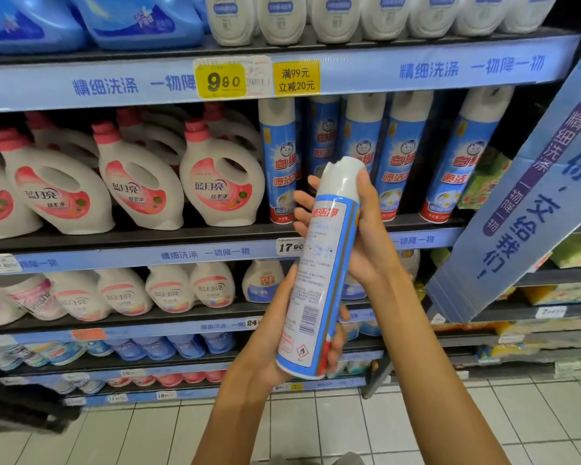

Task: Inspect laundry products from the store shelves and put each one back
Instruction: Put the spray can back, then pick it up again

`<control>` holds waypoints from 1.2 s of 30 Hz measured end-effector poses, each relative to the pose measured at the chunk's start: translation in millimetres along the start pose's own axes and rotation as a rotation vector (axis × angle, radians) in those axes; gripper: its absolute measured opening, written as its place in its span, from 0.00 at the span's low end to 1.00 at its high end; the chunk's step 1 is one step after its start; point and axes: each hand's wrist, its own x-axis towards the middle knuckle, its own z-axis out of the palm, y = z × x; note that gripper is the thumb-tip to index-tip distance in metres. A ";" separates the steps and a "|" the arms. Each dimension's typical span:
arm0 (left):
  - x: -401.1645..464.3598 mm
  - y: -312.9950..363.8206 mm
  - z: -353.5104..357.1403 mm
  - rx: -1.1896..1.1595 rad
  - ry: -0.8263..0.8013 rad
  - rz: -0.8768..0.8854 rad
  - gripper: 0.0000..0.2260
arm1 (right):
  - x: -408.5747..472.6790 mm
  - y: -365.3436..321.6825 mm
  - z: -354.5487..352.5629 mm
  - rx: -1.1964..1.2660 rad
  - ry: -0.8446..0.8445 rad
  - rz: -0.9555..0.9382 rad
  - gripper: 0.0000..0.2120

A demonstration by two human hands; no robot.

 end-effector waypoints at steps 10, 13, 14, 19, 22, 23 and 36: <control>-3.9 12.5 -1.4 0.380 0.324 0.322 0.26 | 3.9 -13.2 21.9 -0.421 0.132 -0.229 0.26; -11.7 17.6 3.6 0.084 0.110 0.144 0.28 | 9.7 -11.4 25.6 -0.266 0.150 -0.135 0.27; -14.0 18.2 6.2 0.017 0.042 0.097 0.29 | 11.9 -10.3 26.8 -0.170 0.142 -0.086 0.28; -26.4 17.2 13.9 0.024 -0.121 0.067 0.32 | 20.3 -2.7 26.7 -0.010 0.142 0.066 0.25; -37.0 22.0 25.7 -0.017 -0.271 0.094 0.28 | 20.0 1.7 24.6 0.146 0.200 0.163 0.23; -39.2 24.1 29.9 -0.056 -0.316 0.106 0.27 | 19.4 3.2 25.1 0.175 0.217 0.189 0.23; -32.7 29.9 6.0 0.070 -0.063 0.139 0.28 | 25.6 -13.8 27.4 -0.044 0.211 0.021 0.27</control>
